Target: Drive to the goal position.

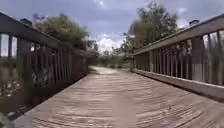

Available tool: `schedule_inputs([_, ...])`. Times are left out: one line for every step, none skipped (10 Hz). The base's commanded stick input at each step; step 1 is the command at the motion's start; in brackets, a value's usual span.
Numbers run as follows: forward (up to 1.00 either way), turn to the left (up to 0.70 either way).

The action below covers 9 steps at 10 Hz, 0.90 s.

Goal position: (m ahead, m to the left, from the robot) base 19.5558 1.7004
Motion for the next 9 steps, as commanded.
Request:
schedule_inputs([0.5, 0.01])
schedule_inputs([0.5, 0.01])
schedule_inputs([0.5, 0.01])
schedule_inputs([0.5, 0.01])
schedule_inputs([0.5, 0.01])
schedule_inputs([0.5, 0.01])
schedule_inputs([0.5, 0.01])
schedule_inputs([0.5, 0.01])
schedule_inputs([0.5, 0.01])
